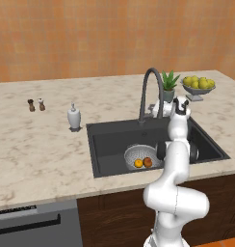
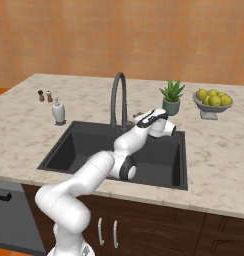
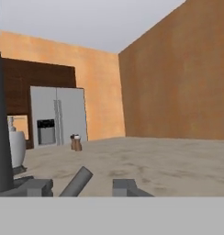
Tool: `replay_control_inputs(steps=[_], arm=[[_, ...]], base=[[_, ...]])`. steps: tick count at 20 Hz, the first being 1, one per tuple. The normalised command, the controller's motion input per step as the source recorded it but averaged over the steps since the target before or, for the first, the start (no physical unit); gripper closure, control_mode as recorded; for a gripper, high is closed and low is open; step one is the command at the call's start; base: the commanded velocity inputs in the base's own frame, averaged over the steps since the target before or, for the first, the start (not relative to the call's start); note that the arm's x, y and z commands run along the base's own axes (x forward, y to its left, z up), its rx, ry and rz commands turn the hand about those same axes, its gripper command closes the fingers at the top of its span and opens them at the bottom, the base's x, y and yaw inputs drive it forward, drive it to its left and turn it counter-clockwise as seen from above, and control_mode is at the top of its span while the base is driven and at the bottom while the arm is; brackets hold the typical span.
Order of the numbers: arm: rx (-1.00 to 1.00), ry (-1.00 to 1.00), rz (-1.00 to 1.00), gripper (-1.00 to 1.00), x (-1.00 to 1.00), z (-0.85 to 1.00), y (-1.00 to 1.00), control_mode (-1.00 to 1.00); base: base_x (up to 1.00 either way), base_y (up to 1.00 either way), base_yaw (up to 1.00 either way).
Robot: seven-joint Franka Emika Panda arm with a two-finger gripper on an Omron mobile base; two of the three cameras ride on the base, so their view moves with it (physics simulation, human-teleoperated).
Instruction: Put the colander in the sink, put the peach, tangerine in the colander, and turn on the sink faucet and pour water over the colander.
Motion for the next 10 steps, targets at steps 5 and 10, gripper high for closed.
replay_control_inputs(steps=[5,10], arm=[[-0.10,0.17,-0.25,1.00,0.48,-0.19,-0.65,-1.00],[-0.09,0.16,-0.28,1.00,0.44,-0.24,-0.68,-1.00]], base=[[0.00,0.00,0.00],[0.00,0.00,0.00]])
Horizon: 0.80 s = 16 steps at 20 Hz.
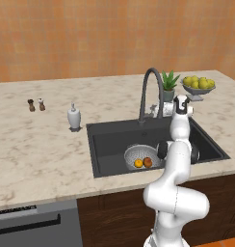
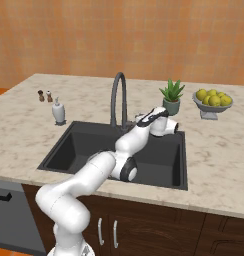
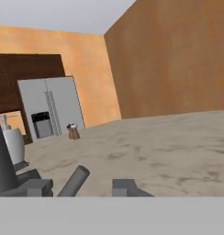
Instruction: Put the colander in the sink, put the peach, tangerine in the colander, and turn on the sink faucet and pour water over the colander.
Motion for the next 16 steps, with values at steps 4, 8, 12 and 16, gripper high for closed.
replay_control_inputs(steps=[4,8,12,16], arm=[[-0.07,0.14,-0.28,1.00,0.38,-0.29,-0.69,-1.00],[-0.10,0.10,-0.26,1.00,0.35,-0.26,-0.67,-1.00],[-0.12,0.05,-0.23,1.00,0.21,-0.22,-0.52,-1.00],[-0.11,0.00,-0.16,1.00,-0.19,0.03,-0.02,-1.00]], base=[[0.00,0.00,0.00],[0.00,0.00,0.00],[0.00,0.00,0.00],[0.00,0.00,0.00]])
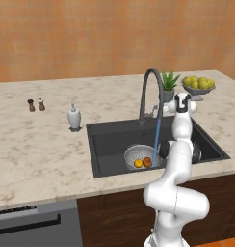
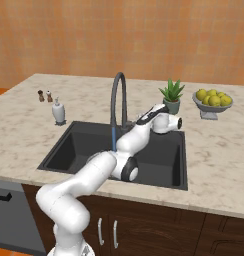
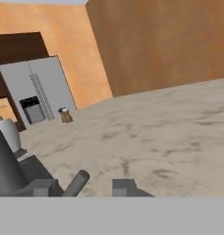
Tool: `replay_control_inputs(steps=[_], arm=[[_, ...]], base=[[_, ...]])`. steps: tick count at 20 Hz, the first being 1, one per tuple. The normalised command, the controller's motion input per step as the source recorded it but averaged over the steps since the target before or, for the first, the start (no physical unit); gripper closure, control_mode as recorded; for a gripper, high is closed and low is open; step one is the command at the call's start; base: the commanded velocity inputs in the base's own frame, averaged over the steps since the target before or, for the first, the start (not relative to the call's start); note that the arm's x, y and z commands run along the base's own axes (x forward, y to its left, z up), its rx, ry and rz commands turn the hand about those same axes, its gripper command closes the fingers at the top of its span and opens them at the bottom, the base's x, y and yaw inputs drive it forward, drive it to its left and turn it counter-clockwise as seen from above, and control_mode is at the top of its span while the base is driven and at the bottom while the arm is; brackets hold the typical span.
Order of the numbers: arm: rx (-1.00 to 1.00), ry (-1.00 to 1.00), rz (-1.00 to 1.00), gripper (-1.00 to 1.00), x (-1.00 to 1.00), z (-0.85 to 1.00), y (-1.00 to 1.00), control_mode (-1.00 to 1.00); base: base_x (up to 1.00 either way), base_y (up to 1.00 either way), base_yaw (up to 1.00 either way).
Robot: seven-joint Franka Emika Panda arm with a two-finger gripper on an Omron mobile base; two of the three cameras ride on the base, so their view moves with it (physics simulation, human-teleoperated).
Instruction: Put the colander in the sink, put the peach, tangerine in the colander, and turn on the sink faucet and pour water over the colander.
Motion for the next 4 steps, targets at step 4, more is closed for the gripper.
replay_control_inputs(steps=[4], arm=[[-0.17,0.00,-0.18,1.00,-0.38,0.14,-0.11,-1.00]], base=[[0.00,0.00,0.00]])
